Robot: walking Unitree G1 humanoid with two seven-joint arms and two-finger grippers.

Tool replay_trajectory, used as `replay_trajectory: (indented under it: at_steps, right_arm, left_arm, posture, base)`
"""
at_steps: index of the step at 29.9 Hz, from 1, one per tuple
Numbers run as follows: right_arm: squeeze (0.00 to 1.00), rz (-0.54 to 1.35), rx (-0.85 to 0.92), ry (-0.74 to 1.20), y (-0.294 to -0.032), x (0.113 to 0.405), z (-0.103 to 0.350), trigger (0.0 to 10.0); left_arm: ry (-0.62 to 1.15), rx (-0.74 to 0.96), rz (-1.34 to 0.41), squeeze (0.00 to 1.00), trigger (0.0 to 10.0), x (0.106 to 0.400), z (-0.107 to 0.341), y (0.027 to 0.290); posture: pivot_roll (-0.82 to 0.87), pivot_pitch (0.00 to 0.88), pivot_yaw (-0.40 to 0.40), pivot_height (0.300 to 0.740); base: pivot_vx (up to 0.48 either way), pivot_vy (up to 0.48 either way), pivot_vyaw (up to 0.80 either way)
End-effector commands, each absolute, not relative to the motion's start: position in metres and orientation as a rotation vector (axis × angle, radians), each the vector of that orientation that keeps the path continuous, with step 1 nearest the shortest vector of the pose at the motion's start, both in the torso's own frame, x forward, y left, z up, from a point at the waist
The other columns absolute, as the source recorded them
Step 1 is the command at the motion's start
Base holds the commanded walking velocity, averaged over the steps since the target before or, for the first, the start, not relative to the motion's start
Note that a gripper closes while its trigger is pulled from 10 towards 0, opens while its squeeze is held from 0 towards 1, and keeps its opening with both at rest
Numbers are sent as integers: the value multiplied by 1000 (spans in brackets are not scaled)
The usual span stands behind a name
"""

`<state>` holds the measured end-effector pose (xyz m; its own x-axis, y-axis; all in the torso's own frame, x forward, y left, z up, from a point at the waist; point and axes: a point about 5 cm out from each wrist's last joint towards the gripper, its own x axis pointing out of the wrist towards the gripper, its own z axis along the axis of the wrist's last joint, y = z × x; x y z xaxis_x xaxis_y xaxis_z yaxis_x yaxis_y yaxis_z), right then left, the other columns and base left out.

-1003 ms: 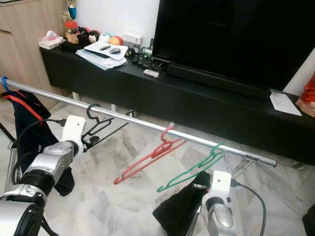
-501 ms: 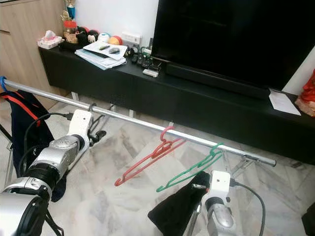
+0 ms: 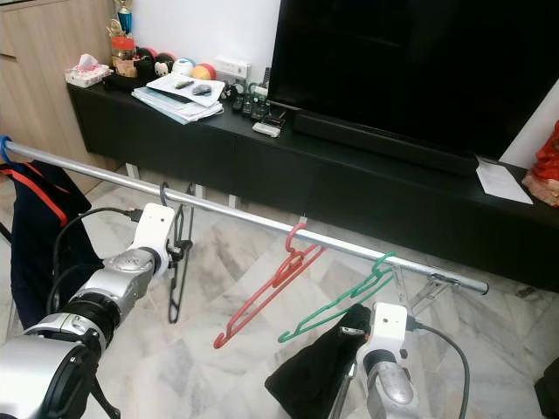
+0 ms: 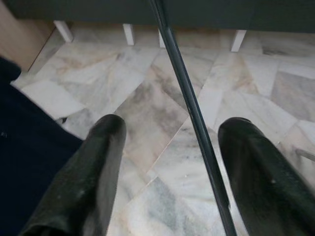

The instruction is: Hang hanger

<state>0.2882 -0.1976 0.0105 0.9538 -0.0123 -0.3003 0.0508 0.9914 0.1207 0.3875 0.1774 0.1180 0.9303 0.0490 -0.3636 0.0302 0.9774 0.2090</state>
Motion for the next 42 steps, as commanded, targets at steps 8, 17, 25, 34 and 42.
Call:
replay_trajectory:
  at_steps: [8, 17, 25, 34, 42]
  right_arm:
    - [0, -35, 106, 298, -204, 290, 14, 10000]
    - [0, -31, 102, 299, -205, 290, 14, 10000]
    - [0, -28, 104, 298, -203, 290, 14, 10000]
    - [0, -30, 104, 299, -203, 290, 14, 10000]
    - [0, -29, 104, 303, -203, 289, 13, 10000]
  left_arm:
    - [373, 196, 34, 0, 0, 389, 117, 167]
    - [351, 199, 52, 0, 0, 391, 122, 168]
    - [354, 208, 65, 0, 0, 389, 119, 171]
    - [356, 215, 56, 0, 0, 388, 117, 168]
    - [367, 215, 47, 0, 0, 387, 113, 167]
  posture:
    - [28, 0, -197, 740]
    - [31, 0, -202, 740]
    - [33, 0, -202, 740]
    - [31, 0, -201, 740]
    - [32, 0, -201, 740]
  base:
    - [0, 0, 0]
    - [0, 0, 0]
    - [0, 0, 0]
    - [0, 0, 0]
    - [0, 0, 0]
